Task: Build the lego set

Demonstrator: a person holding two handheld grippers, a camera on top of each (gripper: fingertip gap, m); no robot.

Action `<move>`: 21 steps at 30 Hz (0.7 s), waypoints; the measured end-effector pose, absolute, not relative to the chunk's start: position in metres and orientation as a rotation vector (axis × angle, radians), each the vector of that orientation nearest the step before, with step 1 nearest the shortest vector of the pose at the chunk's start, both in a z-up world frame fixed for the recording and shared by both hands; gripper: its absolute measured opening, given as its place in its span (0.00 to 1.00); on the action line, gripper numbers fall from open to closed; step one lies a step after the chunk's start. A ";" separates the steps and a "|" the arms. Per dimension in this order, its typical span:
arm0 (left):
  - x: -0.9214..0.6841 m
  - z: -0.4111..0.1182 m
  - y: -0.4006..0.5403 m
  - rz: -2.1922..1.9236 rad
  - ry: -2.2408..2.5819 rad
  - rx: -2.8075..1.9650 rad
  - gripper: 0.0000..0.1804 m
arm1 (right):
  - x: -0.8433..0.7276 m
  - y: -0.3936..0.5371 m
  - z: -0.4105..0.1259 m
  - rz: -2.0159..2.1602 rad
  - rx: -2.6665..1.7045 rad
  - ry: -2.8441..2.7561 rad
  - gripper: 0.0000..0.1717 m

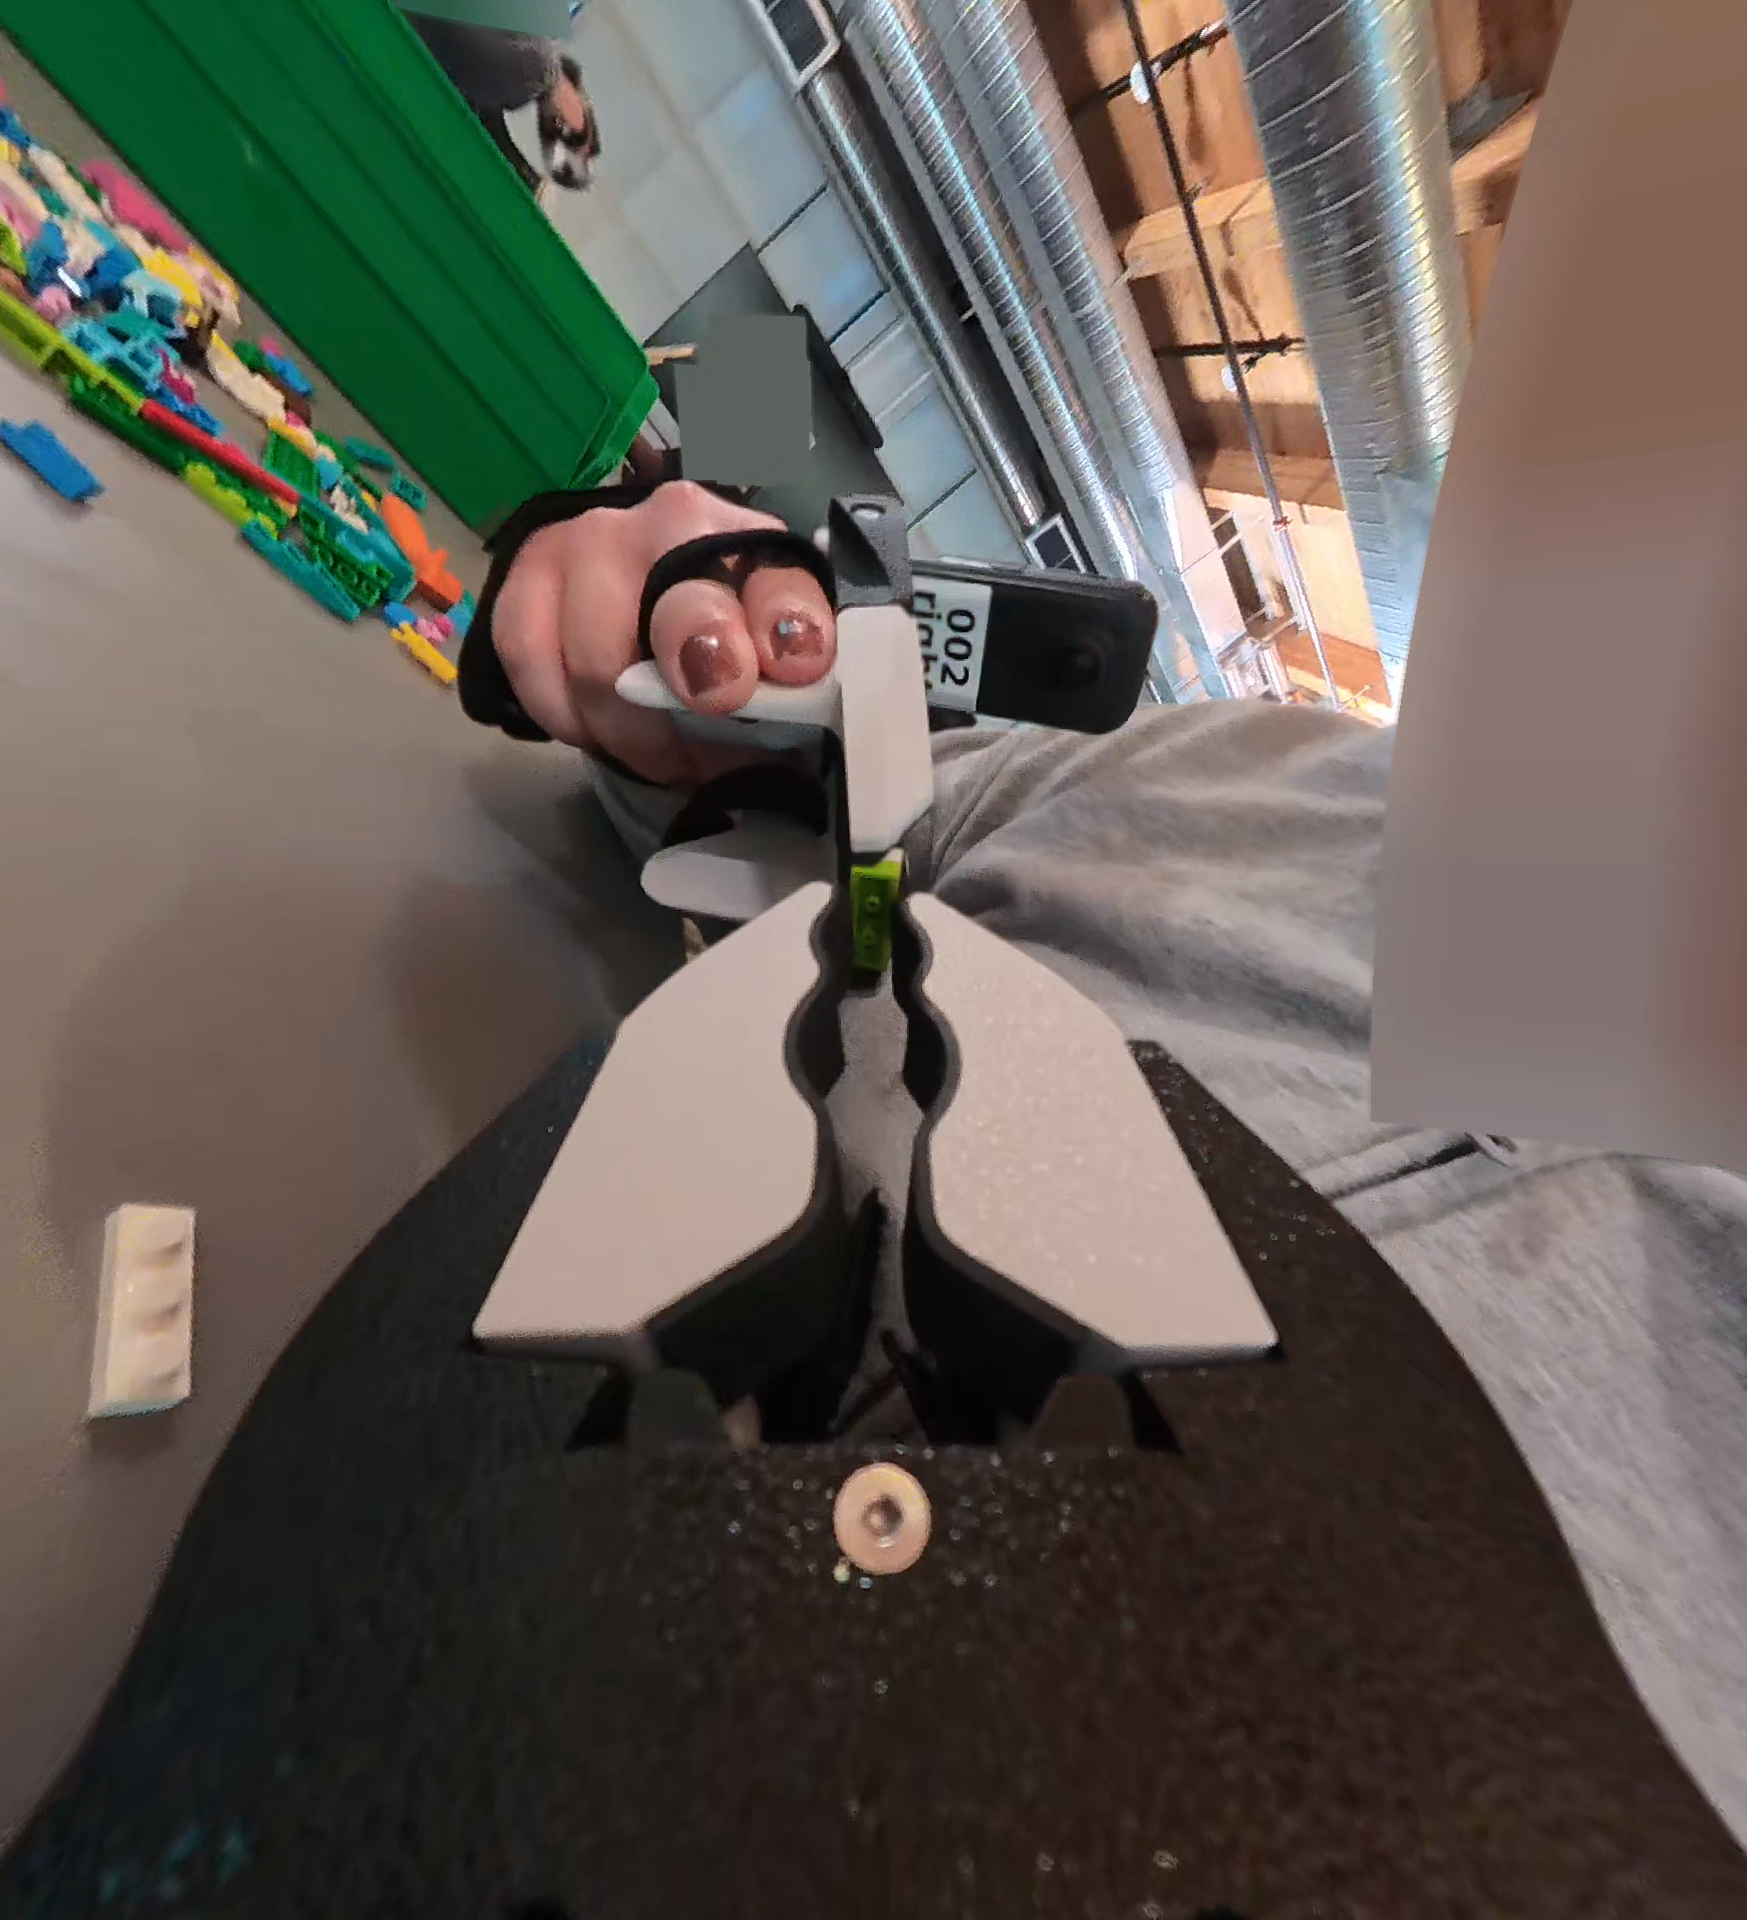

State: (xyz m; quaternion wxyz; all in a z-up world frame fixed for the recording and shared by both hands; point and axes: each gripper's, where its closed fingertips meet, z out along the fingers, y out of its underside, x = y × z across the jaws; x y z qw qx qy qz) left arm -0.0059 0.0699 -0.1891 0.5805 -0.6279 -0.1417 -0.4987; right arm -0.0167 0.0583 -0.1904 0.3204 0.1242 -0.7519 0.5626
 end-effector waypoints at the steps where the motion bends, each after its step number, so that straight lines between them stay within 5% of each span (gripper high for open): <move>1: -0.005 -0.191 0.070 -1.170 -0.338 -1.477 0.04 | -0.016 0.058 -0.192 1.495 0.330 -1.980 0.14; 21: 0.002 -0.205 0.066 -1.248 -0.406 -1.550 0.04 | -0.006 0.057 -0.205 1.711 0.222 -2.089 0.13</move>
